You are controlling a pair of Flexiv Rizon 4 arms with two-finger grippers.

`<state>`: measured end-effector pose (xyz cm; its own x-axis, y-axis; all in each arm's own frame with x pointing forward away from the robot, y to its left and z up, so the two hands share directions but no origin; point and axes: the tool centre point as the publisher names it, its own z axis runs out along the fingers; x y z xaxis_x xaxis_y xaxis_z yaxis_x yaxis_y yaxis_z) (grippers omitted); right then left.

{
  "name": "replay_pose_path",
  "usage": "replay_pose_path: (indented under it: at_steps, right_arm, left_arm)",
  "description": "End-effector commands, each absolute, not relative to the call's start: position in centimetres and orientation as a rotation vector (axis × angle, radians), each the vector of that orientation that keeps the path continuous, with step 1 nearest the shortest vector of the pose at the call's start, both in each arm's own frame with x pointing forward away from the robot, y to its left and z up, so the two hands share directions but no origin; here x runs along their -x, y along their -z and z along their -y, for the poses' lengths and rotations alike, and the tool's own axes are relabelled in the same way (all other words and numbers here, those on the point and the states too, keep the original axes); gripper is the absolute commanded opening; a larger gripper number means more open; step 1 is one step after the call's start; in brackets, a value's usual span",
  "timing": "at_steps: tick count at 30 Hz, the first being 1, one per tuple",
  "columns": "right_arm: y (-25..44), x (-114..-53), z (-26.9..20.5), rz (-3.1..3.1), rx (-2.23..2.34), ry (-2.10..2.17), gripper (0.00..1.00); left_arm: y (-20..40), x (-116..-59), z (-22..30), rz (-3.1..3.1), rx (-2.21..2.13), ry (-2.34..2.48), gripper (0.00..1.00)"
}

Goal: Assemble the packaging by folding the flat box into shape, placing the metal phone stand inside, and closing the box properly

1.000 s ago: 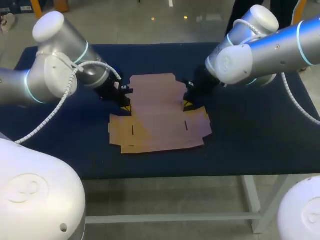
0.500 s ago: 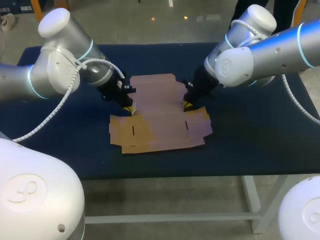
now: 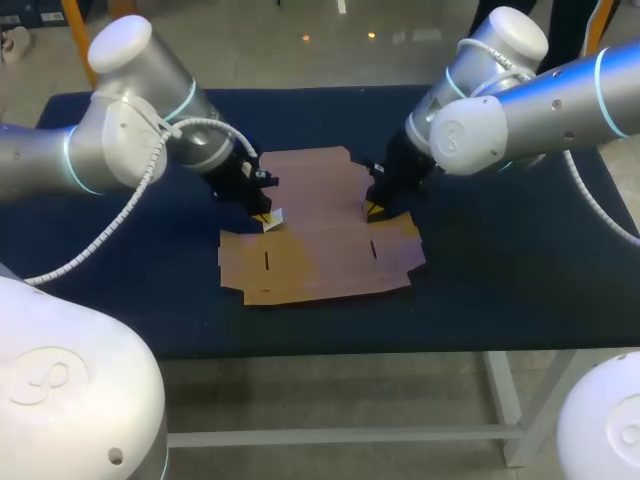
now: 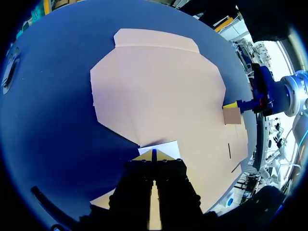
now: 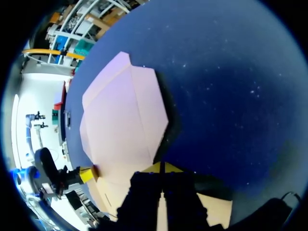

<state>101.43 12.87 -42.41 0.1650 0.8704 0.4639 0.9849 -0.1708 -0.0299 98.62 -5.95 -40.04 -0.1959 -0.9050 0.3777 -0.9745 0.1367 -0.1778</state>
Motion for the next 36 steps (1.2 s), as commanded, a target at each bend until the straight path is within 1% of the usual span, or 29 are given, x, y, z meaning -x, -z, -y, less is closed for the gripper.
replay_pose_path:
  at_steps: [1, 16, 36]
  right_arm:
    - [42.2, -101.5, -13.1, 1.776, 2.124, 0.482, 0.00]
    - [41.1, -100.4, -13.1, 1.801, 2.119, 0.487, 0.00]
    - [41.6, -99.8, -12.1, 1.764, 2.132, 0.468, 0.00]
  left_arm:
    - [40.3, -98.7, 6.4, 2.229, -1.875, -0.561, 0.00]
    - [40.5, -98.6, 6.6, 2.229, -1.894, -0.551, 0.00]
    - [40.6, -98.8, 7.1, 2.234, -1.894, -0.538, 0.00]
